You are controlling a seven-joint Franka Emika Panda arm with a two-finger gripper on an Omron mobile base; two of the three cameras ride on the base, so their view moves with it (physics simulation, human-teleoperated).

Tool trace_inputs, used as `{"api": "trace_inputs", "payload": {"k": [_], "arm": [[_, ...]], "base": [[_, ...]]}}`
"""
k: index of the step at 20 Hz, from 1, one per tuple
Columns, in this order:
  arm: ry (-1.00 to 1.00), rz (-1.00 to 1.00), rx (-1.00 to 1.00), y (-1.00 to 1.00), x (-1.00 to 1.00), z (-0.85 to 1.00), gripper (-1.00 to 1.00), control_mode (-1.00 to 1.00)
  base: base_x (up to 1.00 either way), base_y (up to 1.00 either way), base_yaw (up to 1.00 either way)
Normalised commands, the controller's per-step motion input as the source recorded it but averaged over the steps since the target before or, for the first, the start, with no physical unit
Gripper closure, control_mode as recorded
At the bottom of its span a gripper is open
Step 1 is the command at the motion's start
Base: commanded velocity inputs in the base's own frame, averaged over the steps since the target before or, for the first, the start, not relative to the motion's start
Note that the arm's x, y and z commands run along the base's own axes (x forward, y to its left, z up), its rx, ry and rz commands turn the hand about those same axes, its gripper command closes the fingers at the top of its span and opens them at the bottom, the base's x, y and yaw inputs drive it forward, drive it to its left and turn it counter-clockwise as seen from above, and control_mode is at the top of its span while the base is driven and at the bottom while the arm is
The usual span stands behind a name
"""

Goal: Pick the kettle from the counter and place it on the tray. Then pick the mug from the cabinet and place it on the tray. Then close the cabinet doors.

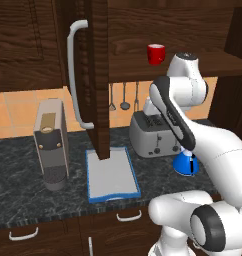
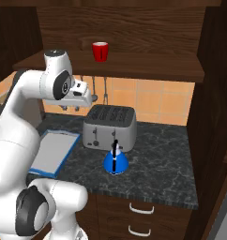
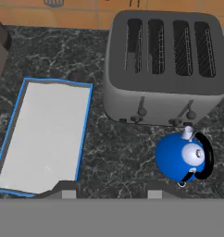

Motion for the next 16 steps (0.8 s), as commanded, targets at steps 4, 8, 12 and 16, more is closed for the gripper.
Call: {"api": "trace_inputs", "payload": {"k": [4,8,12,16], "arm": [[0.01,0.0,-0.04,-0.39,0.0,-0.32,-1.0,-1.0],[0.0,0.04,-0.04,-1.0,-0.01,-0.73,-1.0,-1.0],[-0.01,0.12,0.08,-1.0,-0.2,-0.66,-1.0,-1.0],[0.02,0.07,0.22,-0.92,-0.08,-0.5,-1.0,-1.0]], "base": [[0.0,0.0,0.0],[0.0,0.0,0.0],[0.0,0.0,0.0],[0.0,0.0,0.0]]}}
